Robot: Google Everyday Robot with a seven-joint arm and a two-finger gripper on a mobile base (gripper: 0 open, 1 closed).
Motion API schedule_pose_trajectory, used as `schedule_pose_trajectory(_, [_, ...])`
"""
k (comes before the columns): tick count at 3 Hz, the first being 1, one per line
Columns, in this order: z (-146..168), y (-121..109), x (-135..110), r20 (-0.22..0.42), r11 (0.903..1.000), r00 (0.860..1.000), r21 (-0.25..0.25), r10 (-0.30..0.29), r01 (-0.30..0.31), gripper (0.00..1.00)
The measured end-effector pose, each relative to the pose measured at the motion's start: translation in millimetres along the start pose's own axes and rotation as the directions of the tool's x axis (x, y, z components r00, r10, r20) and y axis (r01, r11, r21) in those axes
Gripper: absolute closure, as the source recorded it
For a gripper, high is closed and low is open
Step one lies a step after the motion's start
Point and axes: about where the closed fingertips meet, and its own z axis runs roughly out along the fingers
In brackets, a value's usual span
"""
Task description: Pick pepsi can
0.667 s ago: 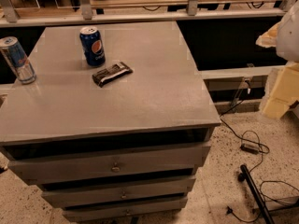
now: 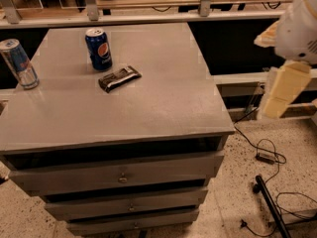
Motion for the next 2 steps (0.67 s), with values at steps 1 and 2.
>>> schedule_pose_trajectory(1, [31, -29, -67, 0.142, 0.9896, 0.981, -0.032, -0.134, 0.140, 0.00])
schedule_pose_trajectory(2, [61, -53, -151, 0.279, 0.9547, 0.922, -0.050, -0.269, 0.293, 0.00])
